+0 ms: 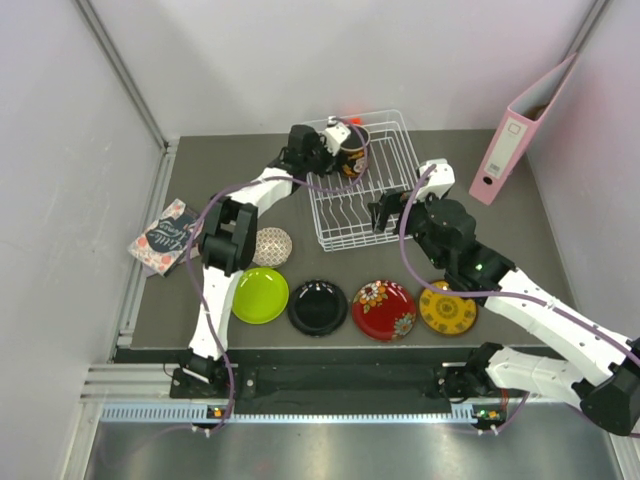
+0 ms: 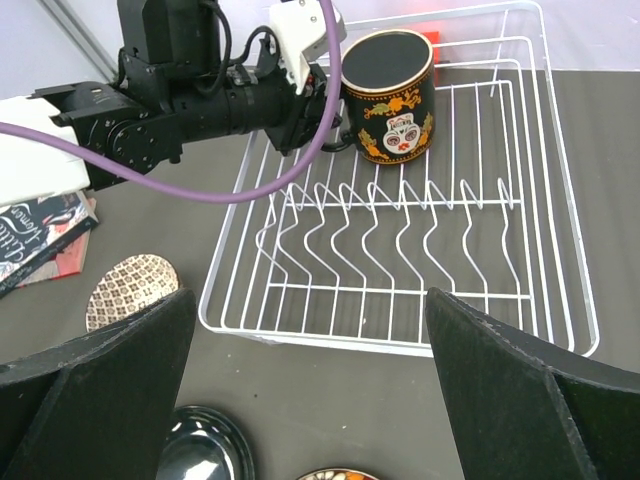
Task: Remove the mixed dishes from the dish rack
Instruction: Pick up the cup from the dish rack.
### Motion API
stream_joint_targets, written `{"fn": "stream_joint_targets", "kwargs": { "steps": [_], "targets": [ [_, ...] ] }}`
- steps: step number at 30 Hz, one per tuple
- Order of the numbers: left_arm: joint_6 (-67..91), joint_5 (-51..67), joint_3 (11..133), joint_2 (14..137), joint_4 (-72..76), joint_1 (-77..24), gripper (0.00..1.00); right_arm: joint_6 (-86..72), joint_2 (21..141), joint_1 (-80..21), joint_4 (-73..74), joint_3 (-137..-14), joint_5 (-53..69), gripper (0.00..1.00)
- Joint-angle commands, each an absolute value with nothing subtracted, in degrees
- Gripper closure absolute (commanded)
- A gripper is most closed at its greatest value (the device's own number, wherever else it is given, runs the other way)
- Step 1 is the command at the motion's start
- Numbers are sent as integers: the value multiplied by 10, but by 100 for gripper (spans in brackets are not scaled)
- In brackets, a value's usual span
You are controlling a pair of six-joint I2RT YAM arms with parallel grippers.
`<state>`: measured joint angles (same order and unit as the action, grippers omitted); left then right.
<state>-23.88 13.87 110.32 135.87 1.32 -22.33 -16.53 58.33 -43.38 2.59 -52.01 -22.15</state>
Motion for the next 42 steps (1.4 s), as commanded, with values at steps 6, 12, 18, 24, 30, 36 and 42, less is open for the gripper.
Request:
{"fn": "stream_joint_targets", "kwargs": {
  "steps": [6,12,18,24,30,36,42],
  "targets": [
    [-189,81,1074,1259,63,-246,100,-167,559,-435,4,-528,-242,4],
    [-124,41,1095,1230,61,-249,100,-170,542,-435,-11,-535,-257,5],
    [-56,36,1149,1224,16,-249,100,-178,529,-435,-9,-546,-274,4],
    [-34,42,1147,1200,7,-251,100,-180,504,-435,-8,-539,-296,4],
    [-36,47,1117,1166,3,-258,100,-190,494,-435,-7,-528,-297,5],
    [-2,18,1119,1152,-27,-258,100,-199,502,-435,-14,-516,-294,5],
    [161,68,1179,1166,-80,-230,100,-208,526,-435,-2,-537,-308,4]
  ]
}}
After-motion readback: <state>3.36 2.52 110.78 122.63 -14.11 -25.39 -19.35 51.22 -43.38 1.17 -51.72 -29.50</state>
